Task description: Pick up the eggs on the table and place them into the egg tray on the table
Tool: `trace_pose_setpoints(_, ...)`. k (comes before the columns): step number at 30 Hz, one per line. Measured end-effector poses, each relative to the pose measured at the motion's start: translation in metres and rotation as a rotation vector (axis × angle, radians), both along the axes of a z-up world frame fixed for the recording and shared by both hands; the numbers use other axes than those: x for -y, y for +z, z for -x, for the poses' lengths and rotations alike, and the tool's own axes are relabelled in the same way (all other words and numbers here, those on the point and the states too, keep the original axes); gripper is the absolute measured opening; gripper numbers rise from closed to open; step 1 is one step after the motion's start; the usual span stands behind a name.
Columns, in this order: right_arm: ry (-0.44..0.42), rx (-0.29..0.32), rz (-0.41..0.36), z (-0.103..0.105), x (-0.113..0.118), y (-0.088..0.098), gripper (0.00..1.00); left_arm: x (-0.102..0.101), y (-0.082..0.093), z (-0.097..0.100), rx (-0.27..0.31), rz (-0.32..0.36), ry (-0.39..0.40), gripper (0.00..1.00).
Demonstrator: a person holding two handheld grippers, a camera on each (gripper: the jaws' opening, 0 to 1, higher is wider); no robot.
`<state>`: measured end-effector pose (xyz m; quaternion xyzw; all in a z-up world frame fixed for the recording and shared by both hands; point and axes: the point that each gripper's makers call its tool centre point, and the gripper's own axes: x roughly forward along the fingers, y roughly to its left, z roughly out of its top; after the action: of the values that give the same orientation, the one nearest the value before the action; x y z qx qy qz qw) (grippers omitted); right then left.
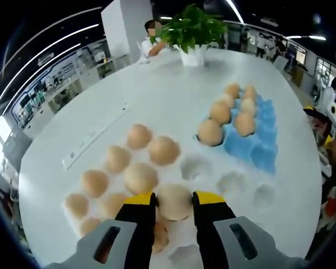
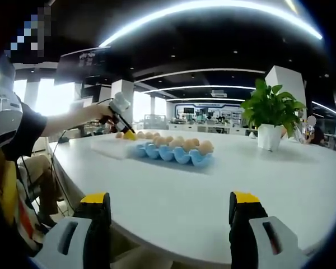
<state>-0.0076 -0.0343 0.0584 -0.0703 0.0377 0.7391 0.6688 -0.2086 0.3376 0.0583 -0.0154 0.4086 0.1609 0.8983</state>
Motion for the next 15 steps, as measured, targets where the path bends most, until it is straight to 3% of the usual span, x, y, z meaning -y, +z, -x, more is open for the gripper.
trace_pose_setpoints(15,-0.002,-0.002,-0.009,0.0,0.004,0.002,0.91,0.0,0.013,0.0,-0.024,-0.059,0.004,0.26)
